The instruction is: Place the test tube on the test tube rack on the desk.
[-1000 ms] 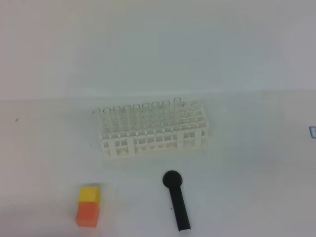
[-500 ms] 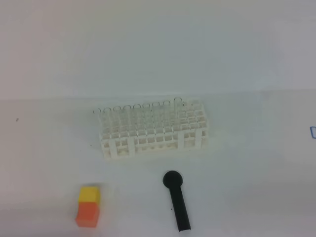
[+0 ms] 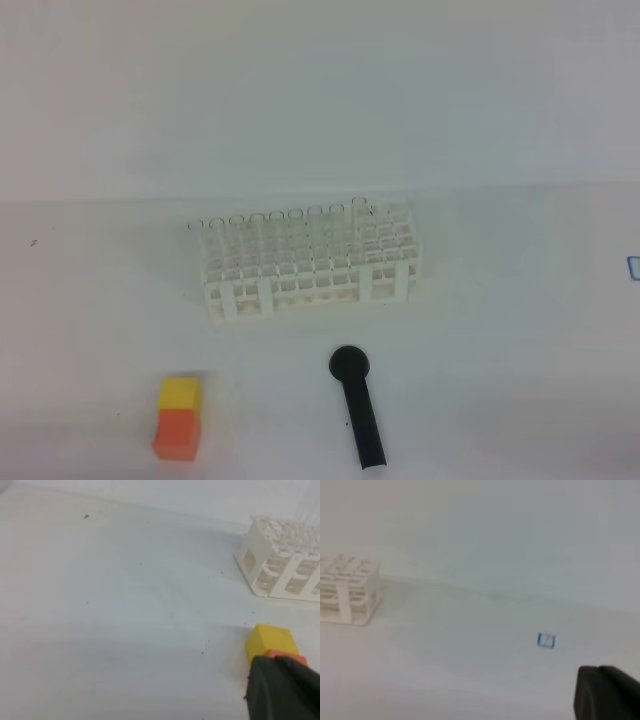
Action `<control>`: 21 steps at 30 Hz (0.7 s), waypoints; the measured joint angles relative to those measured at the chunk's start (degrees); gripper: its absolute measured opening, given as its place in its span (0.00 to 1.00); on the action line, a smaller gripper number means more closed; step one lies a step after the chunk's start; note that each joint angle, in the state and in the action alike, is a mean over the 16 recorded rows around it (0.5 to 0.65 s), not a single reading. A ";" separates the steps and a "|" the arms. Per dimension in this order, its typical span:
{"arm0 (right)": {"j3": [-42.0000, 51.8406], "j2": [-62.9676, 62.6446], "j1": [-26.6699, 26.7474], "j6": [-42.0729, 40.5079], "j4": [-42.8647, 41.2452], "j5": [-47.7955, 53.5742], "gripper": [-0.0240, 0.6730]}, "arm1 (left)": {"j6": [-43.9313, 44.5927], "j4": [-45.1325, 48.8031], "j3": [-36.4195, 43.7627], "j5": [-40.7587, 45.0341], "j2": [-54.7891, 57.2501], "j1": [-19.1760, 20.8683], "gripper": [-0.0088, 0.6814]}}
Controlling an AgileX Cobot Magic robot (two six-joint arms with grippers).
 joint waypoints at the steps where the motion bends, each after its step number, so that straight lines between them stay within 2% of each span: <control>1: 0.19 -0.24 -0.02 2.90 -0.70 1.72 0.03 | 0.00 0.00 0.00 0.00 0.00 0.00 0.01; 5: 0.74 -1.06 -0.07 12.05 -3.27 7.75 0.03 | 0.11 0.00 0.00 0.00 0.00 0.00 0.01; 8: 0.80 -1.34 -0.07 15.53 -4.34 11.12 0.03 | 0.19 0.00 0.00 0.00 0.00 0.00 0.01; 21: 0.60 -1.42 -0.07 17.23 -4.85 14.82 0.03 | 0.45 0.00 0.00 0.00 0.00 0.00 0.01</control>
